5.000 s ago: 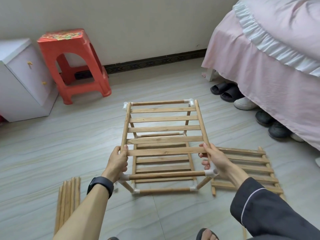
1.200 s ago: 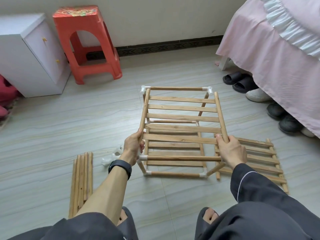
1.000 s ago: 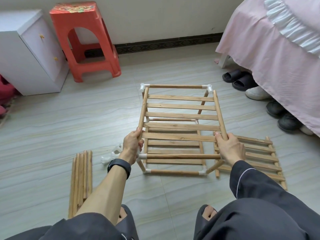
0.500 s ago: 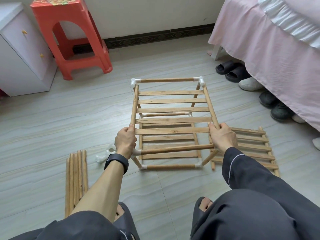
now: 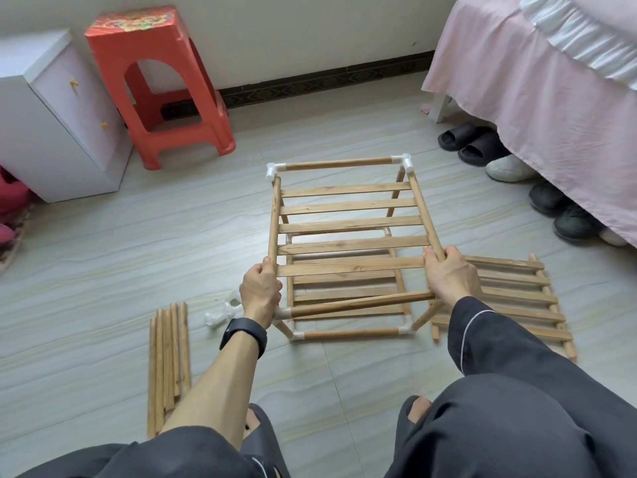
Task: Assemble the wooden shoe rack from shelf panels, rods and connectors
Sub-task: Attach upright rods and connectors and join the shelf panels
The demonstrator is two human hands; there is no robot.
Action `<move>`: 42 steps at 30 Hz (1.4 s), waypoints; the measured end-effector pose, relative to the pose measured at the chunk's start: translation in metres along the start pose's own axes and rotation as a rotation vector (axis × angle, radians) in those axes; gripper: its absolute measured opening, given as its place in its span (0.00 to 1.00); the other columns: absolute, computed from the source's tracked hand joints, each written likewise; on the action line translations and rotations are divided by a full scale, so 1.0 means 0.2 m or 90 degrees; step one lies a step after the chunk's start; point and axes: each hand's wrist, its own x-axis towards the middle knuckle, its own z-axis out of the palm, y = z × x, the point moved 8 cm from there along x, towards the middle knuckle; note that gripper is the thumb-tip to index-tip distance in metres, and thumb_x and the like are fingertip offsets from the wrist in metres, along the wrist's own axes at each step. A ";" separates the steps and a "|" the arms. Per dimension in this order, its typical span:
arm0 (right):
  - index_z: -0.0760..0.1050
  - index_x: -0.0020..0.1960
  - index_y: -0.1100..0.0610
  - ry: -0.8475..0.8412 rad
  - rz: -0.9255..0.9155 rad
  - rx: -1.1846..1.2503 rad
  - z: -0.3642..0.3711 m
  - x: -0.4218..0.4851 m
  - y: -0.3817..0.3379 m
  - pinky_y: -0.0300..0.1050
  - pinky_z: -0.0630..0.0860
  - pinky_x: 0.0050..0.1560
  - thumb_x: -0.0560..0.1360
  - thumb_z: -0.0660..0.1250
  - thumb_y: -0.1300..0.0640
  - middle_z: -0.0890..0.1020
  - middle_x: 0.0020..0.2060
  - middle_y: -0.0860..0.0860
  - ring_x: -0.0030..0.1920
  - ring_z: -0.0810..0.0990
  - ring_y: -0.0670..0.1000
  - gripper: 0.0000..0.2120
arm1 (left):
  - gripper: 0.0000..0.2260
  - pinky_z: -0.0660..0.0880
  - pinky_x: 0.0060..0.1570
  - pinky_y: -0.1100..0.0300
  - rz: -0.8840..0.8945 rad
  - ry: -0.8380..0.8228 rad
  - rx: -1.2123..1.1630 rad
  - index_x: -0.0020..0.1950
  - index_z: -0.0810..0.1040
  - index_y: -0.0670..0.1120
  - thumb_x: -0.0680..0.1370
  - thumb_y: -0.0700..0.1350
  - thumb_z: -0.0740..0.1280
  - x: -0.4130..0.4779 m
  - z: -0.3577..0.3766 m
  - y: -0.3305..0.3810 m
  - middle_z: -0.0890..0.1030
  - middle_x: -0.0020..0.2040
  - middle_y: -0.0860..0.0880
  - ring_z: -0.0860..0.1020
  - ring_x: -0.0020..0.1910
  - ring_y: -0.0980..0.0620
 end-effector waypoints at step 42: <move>0.54 0.78 0.47 -0.171 -0.610 -0.391 0.56 -0.50 -0.71 0.59 0.57 0.75 0.62 0.70 0.46 0.62 0.73 0.51 0.73 0.59 0.57 0.48 | 0.21 0.67 0.31 0.60 -0.234 -0.276 -0.417 0.50 0.74 0.50 0.79 0.67 0.60 -0.11 0.30 -0.05 0.68 0.26 0.53 0.69 0.28 0.54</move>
